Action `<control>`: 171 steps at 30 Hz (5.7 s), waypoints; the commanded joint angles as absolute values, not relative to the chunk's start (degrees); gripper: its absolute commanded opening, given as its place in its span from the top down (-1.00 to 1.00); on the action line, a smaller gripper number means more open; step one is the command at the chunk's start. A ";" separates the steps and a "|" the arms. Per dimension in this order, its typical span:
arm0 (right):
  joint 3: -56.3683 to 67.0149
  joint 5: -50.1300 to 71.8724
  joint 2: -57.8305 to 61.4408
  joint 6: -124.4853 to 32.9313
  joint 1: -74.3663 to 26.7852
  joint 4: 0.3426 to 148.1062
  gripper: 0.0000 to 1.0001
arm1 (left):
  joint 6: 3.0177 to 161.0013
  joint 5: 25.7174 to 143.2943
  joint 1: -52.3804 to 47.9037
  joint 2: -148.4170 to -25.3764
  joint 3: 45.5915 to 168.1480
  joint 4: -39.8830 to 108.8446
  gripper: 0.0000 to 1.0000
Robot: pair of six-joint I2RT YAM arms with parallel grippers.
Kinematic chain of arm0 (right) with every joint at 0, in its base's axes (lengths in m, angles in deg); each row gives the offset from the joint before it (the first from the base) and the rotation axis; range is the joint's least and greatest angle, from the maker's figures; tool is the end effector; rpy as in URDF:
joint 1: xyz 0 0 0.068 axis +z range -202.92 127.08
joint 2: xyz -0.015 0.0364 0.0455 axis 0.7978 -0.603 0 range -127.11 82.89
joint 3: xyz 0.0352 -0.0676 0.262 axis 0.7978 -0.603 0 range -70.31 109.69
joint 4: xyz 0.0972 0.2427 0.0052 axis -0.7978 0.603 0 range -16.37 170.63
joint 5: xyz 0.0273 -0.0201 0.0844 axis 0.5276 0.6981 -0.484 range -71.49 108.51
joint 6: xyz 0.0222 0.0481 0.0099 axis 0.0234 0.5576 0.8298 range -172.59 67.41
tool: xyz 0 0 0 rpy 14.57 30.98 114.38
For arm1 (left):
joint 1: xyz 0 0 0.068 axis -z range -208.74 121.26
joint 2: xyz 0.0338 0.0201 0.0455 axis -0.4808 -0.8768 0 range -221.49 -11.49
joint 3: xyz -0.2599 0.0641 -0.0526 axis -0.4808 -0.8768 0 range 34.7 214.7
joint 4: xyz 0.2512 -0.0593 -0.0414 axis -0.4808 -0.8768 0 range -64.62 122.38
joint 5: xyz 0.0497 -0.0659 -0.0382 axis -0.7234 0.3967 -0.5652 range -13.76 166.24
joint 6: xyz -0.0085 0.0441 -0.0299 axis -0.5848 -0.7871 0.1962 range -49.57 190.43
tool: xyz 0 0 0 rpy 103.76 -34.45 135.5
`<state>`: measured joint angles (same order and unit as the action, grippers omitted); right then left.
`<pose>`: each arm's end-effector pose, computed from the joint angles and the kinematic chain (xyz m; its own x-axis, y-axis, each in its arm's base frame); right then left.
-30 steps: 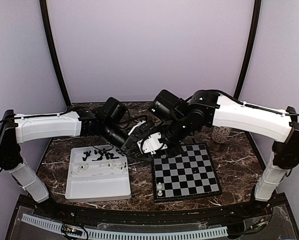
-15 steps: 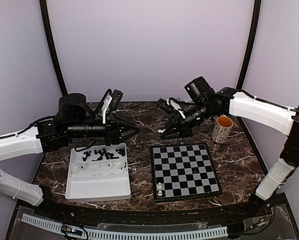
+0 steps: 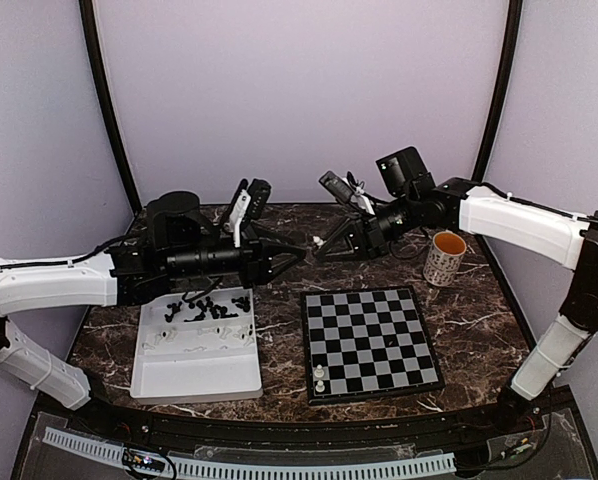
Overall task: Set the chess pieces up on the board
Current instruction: Pass from the right arm to the left, then place the bishop on c1, then pick up the pawn from the storage box.
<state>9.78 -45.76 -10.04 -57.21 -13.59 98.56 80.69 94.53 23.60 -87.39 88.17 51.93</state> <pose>0.2554 0.2507 0.3264 -0.4057 -0.3775 -0.8324 -0.8615 -0.1464 0.4862 0.1822 -0.2543 0.3261 -0.1982 -0.0200 -0.9800 0.9225 0.3339 -0.1934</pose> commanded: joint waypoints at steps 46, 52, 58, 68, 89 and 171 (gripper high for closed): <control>8.41 -39.35 -2.75 -80.39 -20.77 119.22 0.08 | 77.33 98.45 24.27 -93.26 96.47 51.26 0.82; -2.01 -31.72 6.55 -86.93 -31.15 120.56 -0.03 | 73.50 98.11 26.56 -94.65 96.14 45.68 0.82; -16.19 -25.76 11.59 -80.53 -40.54 105.51 -0.03 | 65.01 94.38 32.96 -100.19 99.11 36.69 0.83; -20.99 -20.81 11.64 -80.54 -43.34 99.84 -0.02 | 55.86 91.22 41.22 -110.90 100.47 32.69 0.82; -21.80 -20.90 9.98 -82.25 -43.42 99.72 -0.03 | 55.22 90.87 43.63 -121.71 105.43 32.81 0.79; -21.35 -24.43 9.49 -85.54 -43.33 103.14 0.04 | 74.21 69.95 12.54 -98.50 91.10 -12.18 0.52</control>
